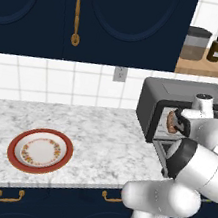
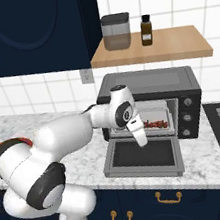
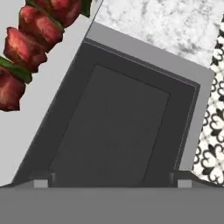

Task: Pick up the kebab skewer and baguette bread, and place them inside the toaster oven. Close the toaster oven door and start by setting the timer.

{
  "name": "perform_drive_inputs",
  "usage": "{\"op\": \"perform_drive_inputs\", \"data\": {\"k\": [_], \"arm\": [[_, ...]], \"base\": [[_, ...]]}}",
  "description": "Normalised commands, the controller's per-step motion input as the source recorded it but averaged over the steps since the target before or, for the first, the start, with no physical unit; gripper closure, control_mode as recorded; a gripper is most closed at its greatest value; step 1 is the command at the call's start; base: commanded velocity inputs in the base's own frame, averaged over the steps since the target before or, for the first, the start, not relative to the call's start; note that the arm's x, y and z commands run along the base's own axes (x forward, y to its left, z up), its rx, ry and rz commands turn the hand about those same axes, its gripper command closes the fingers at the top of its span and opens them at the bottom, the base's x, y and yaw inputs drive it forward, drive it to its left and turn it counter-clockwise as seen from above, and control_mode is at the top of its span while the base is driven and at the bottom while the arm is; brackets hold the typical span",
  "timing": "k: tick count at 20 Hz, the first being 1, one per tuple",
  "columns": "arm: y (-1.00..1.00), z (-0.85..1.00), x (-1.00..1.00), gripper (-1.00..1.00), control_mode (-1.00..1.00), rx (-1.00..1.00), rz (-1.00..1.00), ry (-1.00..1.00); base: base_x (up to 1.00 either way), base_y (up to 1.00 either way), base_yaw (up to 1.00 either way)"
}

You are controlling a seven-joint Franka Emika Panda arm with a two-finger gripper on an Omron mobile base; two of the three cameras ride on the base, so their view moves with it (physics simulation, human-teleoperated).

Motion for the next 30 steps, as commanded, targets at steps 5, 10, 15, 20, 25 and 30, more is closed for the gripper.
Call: {"op": "perform_drive_inputs", "data": {"k": [5,10,15,20,25,30], "arm": [[-0.2,-0.46,0.5,-1.0,-1.0,0.01,-0.23,0.21],[-0.25,-0.22,0.0,-1.0,-1.0,0.09,-0.09,0.0],[0.0,-0.22,0.0,-1.0,-1.0,0.1,-0.09,-0.11],[0.0,-0.16,0.03,-1.0,-1.0,0.07,-0.05,-0.1],[-0.03,-0.01,-0.79,-1.0,-1.0,0.01,0.0,-0.01],[0.05,0.34,-0.8,-1.0,-1.0,0.0,0.0,0.0]], "base": [[0.0,0.0,0.0],[0.0,0.0,0.0],[0.0,0.0,0.0],[0.0,0.0,0.0],[0.0,0.0,0.0],[0.0,0.0,0.0]]}}
